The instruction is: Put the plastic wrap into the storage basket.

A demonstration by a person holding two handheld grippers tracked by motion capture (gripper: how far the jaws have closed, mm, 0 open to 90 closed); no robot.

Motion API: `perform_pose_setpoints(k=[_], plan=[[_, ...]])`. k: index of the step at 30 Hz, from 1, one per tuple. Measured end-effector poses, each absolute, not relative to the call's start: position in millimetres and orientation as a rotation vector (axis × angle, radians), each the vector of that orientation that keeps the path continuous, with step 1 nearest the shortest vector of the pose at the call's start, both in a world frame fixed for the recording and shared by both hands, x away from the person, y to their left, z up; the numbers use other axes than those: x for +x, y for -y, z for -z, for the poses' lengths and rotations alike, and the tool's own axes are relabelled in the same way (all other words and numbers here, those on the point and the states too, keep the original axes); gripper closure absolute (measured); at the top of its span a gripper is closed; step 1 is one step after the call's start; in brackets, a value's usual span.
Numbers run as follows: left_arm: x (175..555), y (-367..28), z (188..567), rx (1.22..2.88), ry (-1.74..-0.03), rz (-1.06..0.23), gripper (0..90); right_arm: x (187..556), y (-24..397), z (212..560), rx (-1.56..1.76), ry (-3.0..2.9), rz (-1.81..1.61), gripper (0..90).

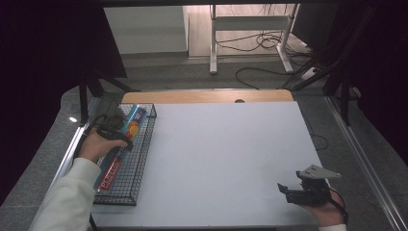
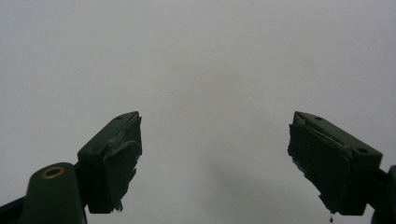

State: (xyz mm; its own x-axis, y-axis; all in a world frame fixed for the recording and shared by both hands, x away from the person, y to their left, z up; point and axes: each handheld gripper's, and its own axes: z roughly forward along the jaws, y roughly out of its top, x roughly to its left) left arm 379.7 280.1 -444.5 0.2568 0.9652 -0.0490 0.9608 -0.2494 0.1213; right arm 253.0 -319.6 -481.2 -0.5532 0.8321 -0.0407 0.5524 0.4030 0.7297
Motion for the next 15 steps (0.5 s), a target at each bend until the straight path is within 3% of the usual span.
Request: perform_pose_setpoints(k=[10, 15], plan=[[383.0, -274.6, 466.1, 2.419, -1.896, -0.091, 31.1, 253.1, 319.7, 481.7, 1.19, -2.268, -0.951, 17.8], [380.6, -272.7, 453.4, 2.334, -1.922, -0.216, 21.2, 253.0, 319.6, 482.2, 1.183, -2.274, -0.946, 17.8]])
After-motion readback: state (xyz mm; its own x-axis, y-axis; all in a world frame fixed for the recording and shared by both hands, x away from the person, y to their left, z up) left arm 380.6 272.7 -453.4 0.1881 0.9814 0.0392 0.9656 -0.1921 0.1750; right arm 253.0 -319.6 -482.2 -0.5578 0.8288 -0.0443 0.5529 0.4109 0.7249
